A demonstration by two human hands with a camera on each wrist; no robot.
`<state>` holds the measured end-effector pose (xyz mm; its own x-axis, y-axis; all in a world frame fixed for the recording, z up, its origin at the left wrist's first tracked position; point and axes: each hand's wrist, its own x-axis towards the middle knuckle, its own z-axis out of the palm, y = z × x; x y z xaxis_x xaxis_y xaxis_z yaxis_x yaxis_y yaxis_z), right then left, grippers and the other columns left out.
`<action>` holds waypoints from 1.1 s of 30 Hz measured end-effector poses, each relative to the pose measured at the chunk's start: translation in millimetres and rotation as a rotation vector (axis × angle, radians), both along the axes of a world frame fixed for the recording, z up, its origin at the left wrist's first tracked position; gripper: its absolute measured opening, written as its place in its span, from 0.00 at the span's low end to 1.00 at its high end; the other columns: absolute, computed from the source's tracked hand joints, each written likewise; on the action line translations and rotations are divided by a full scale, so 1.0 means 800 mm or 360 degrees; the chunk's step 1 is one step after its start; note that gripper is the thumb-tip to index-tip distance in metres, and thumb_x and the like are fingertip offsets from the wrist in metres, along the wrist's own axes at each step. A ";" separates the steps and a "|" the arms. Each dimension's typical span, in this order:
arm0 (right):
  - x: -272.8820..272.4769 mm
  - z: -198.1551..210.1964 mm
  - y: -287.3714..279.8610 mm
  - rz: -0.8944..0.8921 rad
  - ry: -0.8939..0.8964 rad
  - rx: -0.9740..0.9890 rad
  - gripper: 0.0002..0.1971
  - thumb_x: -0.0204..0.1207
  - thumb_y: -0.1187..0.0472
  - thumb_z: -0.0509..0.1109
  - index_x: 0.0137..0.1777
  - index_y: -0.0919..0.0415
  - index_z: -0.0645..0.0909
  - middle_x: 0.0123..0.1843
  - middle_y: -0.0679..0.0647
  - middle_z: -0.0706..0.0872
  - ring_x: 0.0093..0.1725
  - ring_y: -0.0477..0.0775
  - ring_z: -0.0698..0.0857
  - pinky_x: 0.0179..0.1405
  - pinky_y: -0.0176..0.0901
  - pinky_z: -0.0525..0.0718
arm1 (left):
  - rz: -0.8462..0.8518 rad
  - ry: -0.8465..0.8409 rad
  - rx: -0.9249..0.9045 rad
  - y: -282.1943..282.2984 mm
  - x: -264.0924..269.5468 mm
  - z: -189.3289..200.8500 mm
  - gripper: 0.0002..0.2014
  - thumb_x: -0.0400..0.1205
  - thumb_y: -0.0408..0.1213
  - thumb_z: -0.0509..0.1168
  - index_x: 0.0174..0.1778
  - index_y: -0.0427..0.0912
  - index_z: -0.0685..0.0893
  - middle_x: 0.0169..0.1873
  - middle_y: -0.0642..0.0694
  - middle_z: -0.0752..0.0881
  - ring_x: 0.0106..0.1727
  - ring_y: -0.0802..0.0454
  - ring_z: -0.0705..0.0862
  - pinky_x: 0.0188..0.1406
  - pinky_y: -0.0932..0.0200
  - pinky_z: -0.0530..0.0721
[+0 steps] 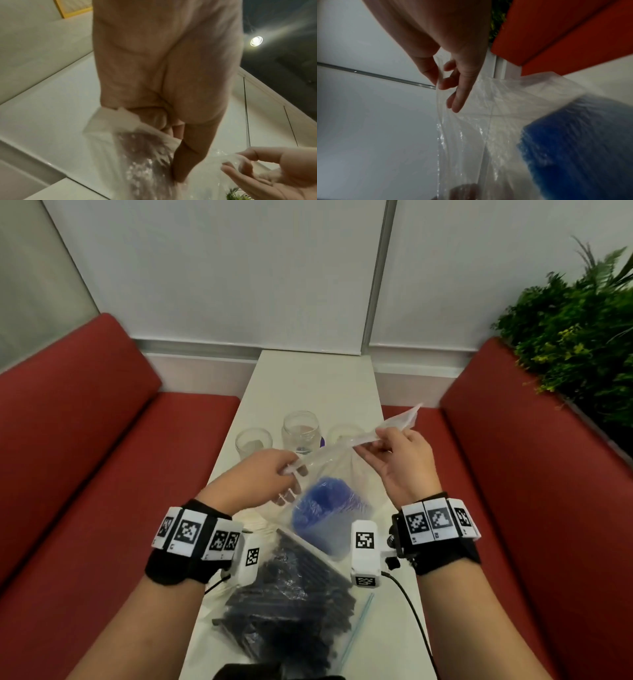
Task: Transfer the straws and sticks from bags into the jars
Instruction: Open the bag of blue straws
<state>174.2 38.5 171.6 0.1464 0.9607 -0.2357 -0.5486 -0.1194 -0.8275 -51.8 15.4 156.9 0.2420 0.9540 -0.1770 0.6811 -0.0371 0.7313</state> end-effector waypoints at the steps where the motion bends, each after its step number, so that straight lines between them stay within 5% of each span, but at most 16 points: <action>1: 0.001 0.003 0.000 -0.0032 -0.0052 0.0047 0.13 0.80 0.73 0.68 0.62 0.66 0.73 0.33 0.60 0.80 0.36 0.57 0.85 0.52 0.60 0.92 | 0.0037 -0.0048 0.0063 0.003 -0.001 0.004 0.13 0.82 0.25 0.61 0.54 0.46 0.84 0.37 0.47 0.93 0.35 0.53 0.92 0.36 0.57 0.92; 5: 0.005 0.017 -0.001 -0.0288 -0.0604 0.0374 0.20 0.78 0.71 0.72 0.63 0.56 0.68 0.45 0.60 0.84 0.46 0.60 0.88 0.56 0.57 0.90 | 0.0067 -0.0166 0.0346 0.023 -0.003 0.023 0.05 0.87 0.37 0.66 0.49 0.49 0.88 0.34 0.50 0.91 0.28 0.55 0.86 0.29 0.67 0.81; 7: -0.001 0.019 -0.005 -0.0312 -0.1455 0.0691 0.26 0.75 0.66 0.75 0.70 0.51 0.71 0.59 0.58 0.83 0.62 0.60 0.84 0.65 0.55 0.83 | -0.0035 -0.0195 0.0397 0.031 0.002 0.035 0.05 0.86 0.41 0.68 0.49 0.51 0.90 0.35 0.49 0.91 0.26 0.56 0.82 0.31 0.71 0.78; 9: -0.019 0.018 -0.003 -0.0018 -0.2483 0.0979 0.27 0.76 0.58 0.75 0.75 0.46 0.74 0.76 0.54 0.75 0.79 0.62 0.69 0.78 0.64 0.67 | -0.0180 -0.0153 0.0446 0.038 0.011 0.047 0.05 0.85 0.44 0.69 0.50 0.52 0.91 0.35 0.50 0.90 0.26 0.58 0.80 0.32 0.71 0.77; 11: -0.040 0.021 0.002 0.0359 -0.2953 0.0927 0.20 0.81 0.53 0.70 0.72 0.42 0.77 0.76 0.48 0.78 0.81 0.59 0.67 0.80 0.68 0.49 | -0.0246 -0.0113 0.0499 0.047 0.019 0.054 0.04 0.83 0.44 0.72 0.49 0.54 0.92 0.33 0.52 0.89 0.26 0.61 0.79 0.31 0.73 0.75; 13: -0.044 0.029 0.012 0.0479 -0.2893 0.0800 0.09 0.85 0.55 0.65 0.61 0.45 0.83 0.55 0.46 0.89 0.66 0.54 0.83 0.77 0.58 0.53 | -0.0132 -0.0163 0.0540 0.056 0.015 0.056 0.02 0.80 0.45 0.76 0.46 0.54 0.92 0.32 0.53 0.90 0.26 0.63 0.80 0.31 0.73 0.76; 16: -0.027 0.035 0.021 0.0522 -0.2554 0.0652 0.08 0.84 0.60 0.67 0.51 0.54 0.89 0.40 0.49 0.91 0.48 0.54 0.88 0.65 0.51 0.78 | 0.0125 -0.0284 0.0496 0.060 -0.012 0.044 0.08 0.76 0.40 0.80 0.49 0.51 0.91 0.35 0.51 0.91 0.31 0.61 0.85 0.34 0.69 0.80; 20: -0.015 0.031 0.019 0.0556 -0.2381 0.0540 0.08 0.83 0.65 0.67 0.51 0.57 0.89 0.43 0.52 0.91 0.47 0.54 0.89 0.60 0.54 0.85 | 0.0250 -0.0625 0.0303 0.050 -0.029 0.024 0.02 0.79 0.30 0.76 0.46 0.40 0.92 0.36 0.45 0.91 0.35 0.54 0.88 0.41 0.61 0.87; 24: -0.046 0.039 0.016 0.0641 -0.2324 0.0677 0.14 0.83 0.54 0.70 0.67 0.49 0.84 0.57 0.49 0.90 0.58 0.54 0.87 0.67 0.59 0.79 | 0.0175 -0.0683 0.0327 0.045 -0.011 0.020 0.05 0.83 0.33 0.72 0.48 0.36 0.91 0.35 0.46 0.92 0.35 0.55 0.88 0.39 0.64 0.87; 28: -0.074 0.043 0.020 0.0595 -0.2544 0.0805 0.12 0.86 0.54 0.65 0.60 0.54 0.88 0.52 0.52 0.92 0.55 0.56 0.87 0.64 0.57 0.80 | 0.0186 -0.0650 0.0362 0.040 0.002 0.020 0.07 0.86 0.36 0.69 0.50 0.36 0.90 0.39 0.41 0.91 0.38 0.50 0.88 0.41 0.61 0.87; 33: -0.079 0.041 0.019 0.0579 -0.2634 0.0814 0.11 0.83 0.55 0.65 0.53 0.58 0.87 0.45 0.53 0.90 0.48 0.58 0.86 0.57 0.57 0.83 | 0.0270 -0.0522 0.0540 0.038 -0.007 0.016 0.08 0.85 0.36 0.68 0.41 0.41 0.89 0.31 0.50 0.88 0.33 0.60 0.85 0.37 0.74 0.78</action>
